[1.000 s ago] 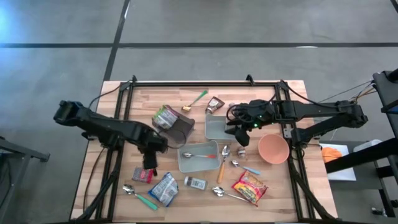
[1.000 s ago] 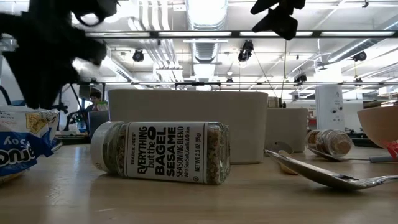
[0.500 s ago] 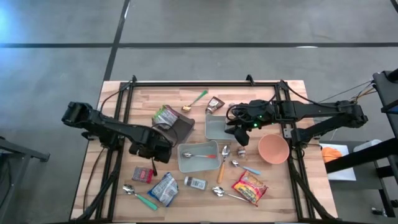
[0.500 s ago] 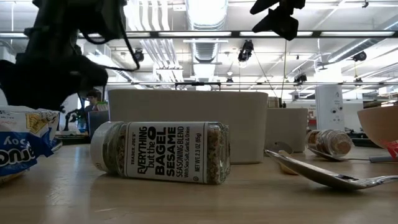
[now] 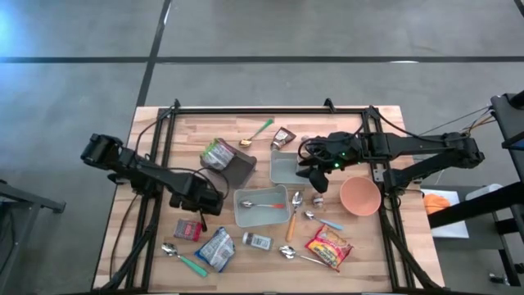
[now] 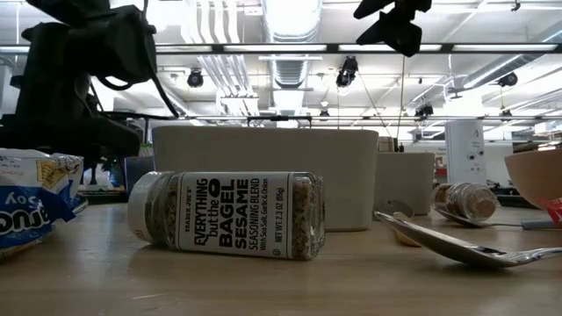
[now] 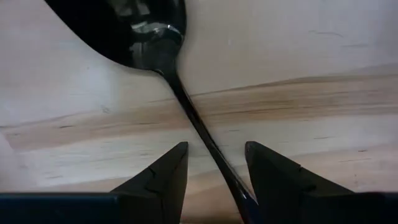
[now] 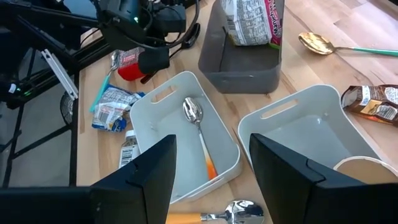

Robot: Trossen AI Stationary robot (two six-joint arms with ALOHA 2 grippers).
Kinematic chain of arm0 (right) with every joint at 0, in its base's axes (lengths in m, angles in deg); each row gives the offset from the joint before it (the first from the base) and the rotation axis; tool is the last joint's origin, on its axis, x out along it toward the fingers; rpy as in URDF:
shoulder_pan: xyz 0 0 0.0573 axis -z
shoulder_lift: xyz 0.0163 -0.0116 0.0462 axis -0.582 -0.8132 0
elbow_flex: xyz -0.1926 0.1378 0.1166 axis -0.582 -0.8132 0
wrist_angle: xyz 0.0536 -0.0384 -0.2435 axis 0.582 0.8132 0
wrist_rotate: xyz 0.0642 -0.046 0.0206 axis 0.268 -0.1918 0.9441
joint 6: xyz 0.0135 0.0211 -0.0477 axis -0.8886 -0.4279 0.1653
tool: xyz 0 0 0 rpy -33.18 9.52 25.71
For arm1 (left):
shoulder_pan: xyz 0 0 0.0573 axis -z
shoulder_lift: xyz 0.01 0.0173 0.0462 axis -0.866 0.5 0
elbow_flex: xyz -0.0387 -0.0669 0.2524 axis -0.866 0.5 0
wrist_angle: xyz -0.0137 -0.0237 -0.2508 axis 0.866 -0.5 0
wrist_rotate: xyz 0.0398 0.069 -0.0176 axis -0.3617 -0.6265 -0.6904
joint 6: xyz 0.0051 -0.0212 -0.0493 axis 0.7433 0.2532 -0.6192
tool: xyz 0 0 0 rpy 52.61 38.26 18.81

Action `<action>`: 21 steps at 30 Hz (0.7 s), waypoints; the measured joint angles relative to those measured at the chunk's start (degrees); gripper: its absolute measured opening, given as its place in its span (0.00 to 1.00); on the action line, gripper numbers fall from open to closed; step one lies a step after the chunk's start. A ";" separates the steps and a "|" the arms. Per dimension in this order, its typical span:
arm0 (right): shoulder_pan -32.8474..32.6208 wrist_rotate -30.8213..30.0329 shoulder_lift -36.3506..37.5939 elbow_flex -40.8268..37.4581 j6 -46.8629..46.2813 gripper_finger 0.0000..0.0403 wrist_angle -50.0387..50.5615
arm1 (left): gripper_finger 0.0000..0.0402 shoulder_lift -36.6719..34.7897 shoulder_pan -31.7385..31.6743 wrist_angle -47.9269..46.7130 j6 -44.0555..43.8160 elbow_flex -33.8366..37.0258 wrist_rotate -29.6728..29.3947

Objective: Pick & Place Food Item
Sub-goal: Put the black spoon into the bottom gray bin

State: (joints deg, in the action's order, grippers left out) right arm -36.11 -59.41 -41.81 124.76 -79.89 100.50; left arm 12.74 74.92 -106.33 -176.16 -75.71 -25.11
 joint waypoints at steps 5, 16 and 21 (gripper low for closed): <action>0.00 0.00 0.00 0.00 -0.14 0.50 -0.04 | 0.39 -0.04 0.04 0.30 -0.96 0.59 -0.81; 0.00 -0.02 0.00 0.00 -0.11 0.50 -0.09 | 0.04 -0.09 0.00 1.58 -0.95 1.27 -2.25; 0.00 -0.02 0.00 0.00 -0.11 0.50 -0.09 | 0.01 -0.09 0.00 1.50 -0.77 1.27 -2.65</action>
State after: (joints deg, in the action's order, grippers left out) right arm -36.11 -59.43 -41.81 124.76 -80.01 100.41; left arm 12.65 74.91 -104.83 -176.93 -74.44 -27.76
